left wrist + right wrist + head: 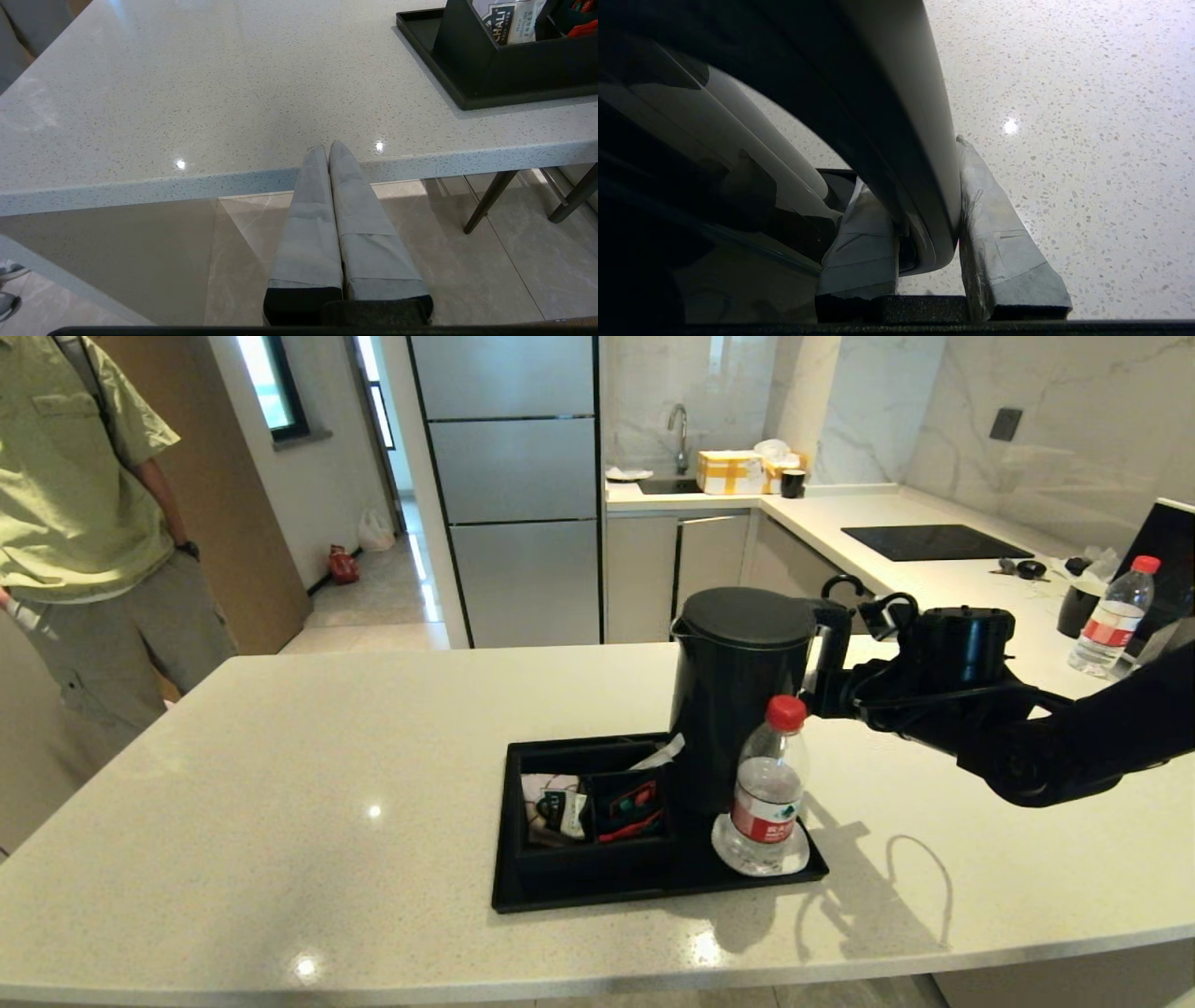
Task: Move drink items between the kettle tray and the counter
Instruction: Return the kettle to its original position
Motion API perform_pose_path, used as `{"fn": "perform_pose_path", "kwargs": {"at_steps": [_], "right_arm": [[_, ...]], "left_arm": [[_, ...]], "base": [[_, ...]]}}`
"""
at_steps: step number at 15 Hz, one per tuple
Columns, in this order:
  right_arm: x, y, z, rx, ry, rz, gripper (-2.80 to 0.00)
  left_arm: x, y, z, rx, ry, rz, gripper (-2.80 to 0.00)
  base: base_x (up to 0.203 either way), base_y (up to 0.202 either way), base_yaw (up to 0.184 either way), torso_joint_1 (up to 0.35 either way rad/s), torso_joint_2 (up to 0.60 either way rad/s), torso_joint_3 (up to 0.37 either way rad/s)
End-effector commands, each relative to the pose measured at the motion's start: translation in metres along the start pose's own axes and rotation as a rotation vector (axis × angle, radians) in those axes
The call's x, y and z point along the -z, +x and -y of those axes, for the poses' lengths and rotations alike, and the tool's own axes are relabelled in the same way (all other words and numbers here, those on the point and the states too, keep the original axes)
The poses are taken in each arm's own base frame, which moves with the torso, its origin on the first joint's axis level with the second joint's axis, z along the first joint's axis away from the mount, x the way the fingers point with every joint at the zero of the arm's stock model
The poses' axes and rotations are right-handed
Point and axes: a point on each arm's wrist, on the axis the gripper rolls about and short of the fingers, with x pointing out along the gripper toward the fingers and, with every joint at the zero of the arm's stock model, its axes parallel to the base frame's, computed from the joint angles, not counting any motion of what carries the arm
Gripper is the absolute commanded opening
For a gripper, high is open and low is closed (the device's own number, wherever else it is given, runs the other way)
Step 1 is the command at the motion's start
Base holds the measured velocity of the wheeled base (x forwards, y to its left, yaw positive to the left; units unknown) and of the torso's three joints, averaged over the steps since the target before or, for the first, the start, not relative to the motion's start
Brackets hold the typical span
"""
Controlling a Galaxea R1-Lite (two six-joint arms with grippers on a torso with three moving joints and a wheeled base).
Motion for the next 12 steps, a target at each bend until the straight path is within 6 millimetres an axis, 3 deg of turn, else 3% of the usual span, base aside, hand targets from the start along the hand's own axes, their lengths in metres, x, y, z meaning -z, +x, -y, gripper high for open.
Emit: {"fn": "perform_pose_path", "kwargs": {"at_steps": [1, 12], "right_arm": [[0.0000, -0.0006, 0.0050, 0.011, -0.005, 0.003, -2.80], [0.0043, -0.0020, 0.0009, -0.032, -0.026, -0.024, -2.80]], "left_arm": [[0.0001, 0.0000, 0.0000, 0.001, 0.000, -0.002, -2.80], [0.0001, 0.0000, 0.0000, 0.001, 0.000, -0.002, -2.80]], "base": [[0.000, 0.000, 0.000, 0.000, 0.00, 0.000], [0.000, 0.000, 0.000, 0.000, 0.00, 0.000]]}}
